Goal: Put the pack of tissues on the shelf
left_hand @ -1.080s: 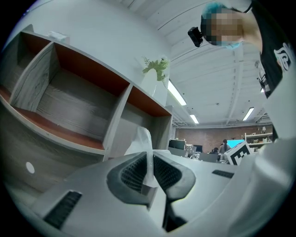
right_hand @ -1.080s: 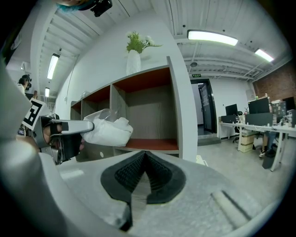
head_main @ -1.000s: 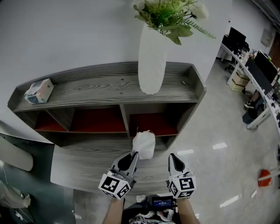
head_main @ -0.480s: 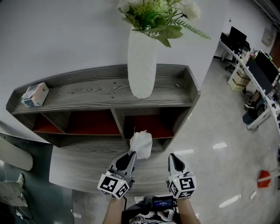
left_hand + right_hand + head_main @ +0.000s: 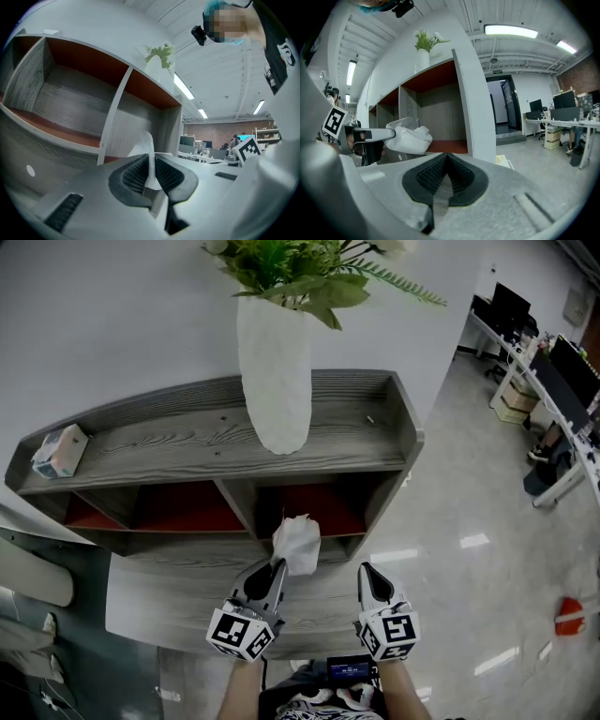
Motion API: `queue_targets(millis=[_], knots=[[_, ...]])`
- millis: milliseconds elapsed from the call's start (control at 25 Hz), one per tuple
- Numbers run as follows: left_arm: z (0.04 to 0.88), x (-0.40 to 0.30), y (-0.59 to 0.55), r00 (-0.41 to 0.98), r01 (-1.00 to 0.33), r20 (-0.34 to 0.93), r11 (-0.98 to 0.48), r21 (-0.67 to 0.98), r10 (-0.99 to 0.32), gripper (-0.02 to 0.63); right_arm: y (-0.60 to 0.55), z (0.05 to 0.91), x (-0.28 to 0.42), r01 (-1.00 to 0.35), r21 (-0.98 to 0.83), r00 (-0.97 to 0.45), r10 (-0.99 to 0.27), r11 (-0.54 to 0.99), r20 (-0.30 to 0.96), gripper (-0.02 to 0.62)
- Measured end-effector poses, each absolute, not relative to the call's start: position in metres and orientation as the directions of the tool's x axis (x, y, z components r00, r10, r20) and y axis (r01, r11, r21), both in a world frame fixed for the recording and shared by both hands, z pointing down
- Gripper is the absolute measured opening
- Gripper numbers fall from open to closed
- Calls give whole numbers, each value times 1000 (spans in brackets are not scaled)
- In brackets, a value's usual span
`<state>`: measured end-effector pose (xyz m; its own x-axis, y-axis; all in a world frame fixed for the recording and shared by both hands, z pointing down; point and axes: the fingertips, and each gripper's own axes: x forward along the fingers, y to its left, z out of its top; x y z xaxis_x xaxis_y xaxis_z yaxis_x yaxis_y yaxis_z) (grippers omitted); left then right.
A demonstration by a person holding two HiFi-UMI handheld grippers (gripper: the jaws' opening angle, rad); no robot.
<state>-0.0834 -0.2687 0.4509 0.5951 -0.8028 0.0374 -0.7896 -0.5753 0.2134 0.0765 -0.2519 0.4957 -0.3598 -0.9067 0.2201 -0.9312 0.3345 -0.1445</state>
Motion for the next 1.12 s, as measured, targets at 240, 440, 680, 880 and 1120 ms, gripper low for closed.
queue_targets(millis=[240, 440, 680, 880, 1120], knots=[[451, -79, -278, 592, -792, 43, -572, 211, -804, 29, -259, 499, 86, -935, -149, -349, -909, 322, 228, 5], [449, -79, -288, 583, -799, 38, -563, 213, -812, 29, -265, 502, 91, -936, -150, -348, -908, 320, 235, 5], [448, -71, -298, 579, -802, 37, -562, 202, -814, 29, -274, 500, 98, -935, -166, -347, -910, 315, 229, 5], [455, -65, -305, 573, -808, 35, -558, 193, -818, 29, -279, 502, 103, -933, -178, -348, -909, 312, 230, 5], [458, -60, -317, 545, -831, 58, -530, 167, -836, 29, -285, 504, 112, -936, -185, -340, -911, 301, 234, 5]])
